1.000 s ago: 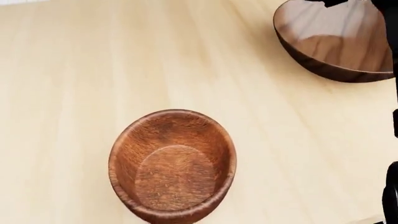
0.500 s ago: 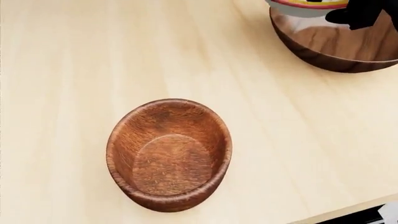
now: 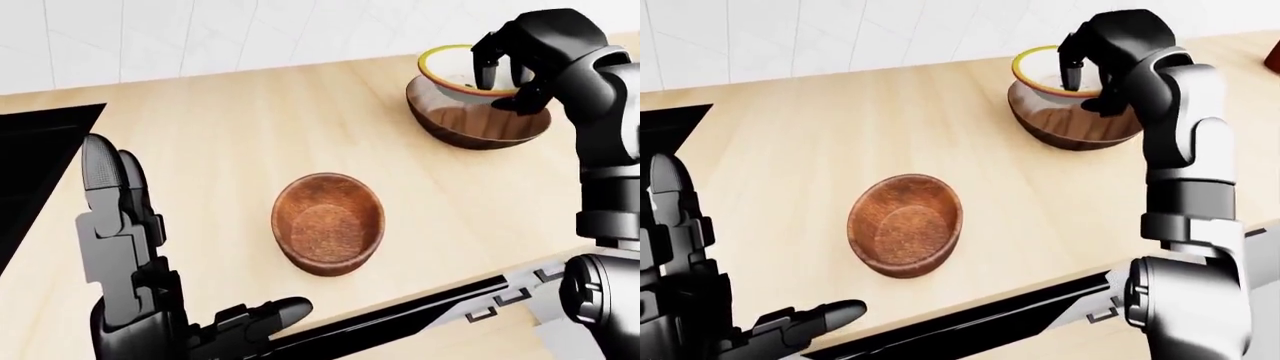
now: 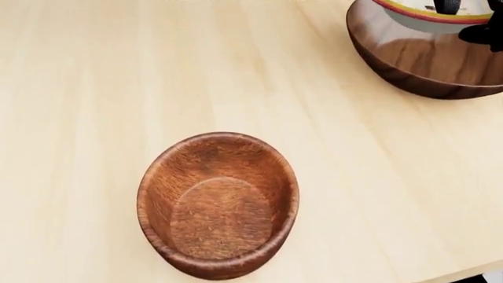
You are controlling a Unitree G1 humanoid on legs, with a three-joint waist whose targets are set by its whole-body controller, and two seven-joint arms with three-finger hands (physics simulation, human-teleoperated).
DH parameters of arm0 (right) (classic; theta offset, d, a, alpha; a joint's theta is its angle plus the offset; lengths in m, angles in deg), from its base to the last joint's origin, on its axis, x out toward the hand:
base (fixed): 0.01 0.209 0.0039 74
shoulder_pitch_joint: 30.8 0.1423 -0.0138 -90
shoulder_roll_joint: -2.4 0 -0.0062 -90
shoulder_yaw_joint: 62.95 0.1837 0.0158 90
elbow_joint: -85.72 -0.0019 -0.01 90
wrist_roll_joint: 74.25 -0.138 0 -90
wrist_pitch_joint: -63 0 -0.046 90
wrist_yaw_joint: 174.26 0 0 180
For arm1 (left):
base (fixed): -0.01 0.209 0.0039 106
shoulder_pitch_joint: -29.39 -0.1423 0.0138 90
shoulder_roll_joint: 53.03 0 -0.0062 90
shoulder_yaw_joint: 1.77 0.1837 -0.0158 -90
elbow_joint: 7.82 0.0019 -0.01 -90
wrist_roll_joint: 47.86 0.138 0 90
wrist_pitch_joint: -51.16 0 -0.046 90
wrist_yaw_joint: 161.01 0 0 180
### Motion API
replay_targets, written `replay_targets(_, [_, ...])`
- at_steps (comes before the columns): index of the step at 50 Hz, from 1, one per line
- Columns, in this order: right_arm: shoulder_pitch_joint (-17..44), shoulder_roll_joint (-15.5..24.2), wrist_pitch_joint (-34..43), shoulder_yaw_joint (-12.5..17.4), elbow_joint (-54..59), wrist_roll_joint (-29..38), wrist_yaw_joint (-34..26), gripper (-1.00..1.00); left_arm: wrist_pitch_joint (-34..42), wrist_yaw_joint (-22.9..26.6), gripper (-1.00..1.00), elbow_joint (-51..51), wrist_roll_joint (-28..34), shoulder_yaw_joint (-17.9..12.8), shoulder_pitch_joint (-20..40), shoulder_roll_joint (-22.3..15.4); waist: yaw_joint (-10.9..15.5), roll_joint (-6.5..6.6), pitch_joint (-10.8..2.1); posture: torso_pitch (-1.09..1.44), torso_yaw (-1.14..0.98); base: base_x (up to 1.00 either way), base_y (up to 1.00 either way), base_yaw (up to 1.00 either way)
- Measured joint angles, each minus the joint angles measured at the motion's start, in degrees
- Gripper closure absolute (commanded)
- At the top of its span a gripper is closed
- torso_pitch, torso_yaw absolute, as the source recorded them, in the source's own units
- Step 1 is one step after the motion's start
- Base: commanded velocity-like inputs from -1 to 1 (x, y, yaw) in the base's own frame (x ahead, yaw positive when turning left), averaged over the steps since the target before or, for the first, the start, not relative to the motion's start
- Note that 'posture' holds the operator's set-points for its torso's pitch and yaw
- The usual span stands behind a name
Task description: Stack the bowls from largest to smallest.
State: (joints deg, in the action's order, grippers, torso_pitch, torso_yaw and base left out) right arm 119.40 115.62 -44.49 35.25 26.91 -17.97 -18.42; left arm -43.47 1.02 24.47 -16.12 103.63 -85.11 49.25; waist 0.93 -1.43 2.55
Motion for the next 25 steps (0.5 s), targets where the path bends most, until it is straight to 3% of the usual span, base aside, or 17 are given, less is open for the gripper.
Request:
replay_targets(19, [-2.4,0.6,1.2,0.1,3.3,1.1,2.9,1.00,-0.2,-0.2,-1.00,-0.1,0.2,0.1,-0.2,-0.1,0.2,-0.14,0.13,0.00,0.00,0.00,0.00,0.00])
replay_targets(25, [-0.4,0.7,1.1,-0.8,8.4,1.9,4.0,1.00,0.0,-0.1,-1.00,-0.2,0.2,0.1,0.0,0.0,0.2,-0.08,0.23,0.00,0.00,0.00,0.00,0.00])
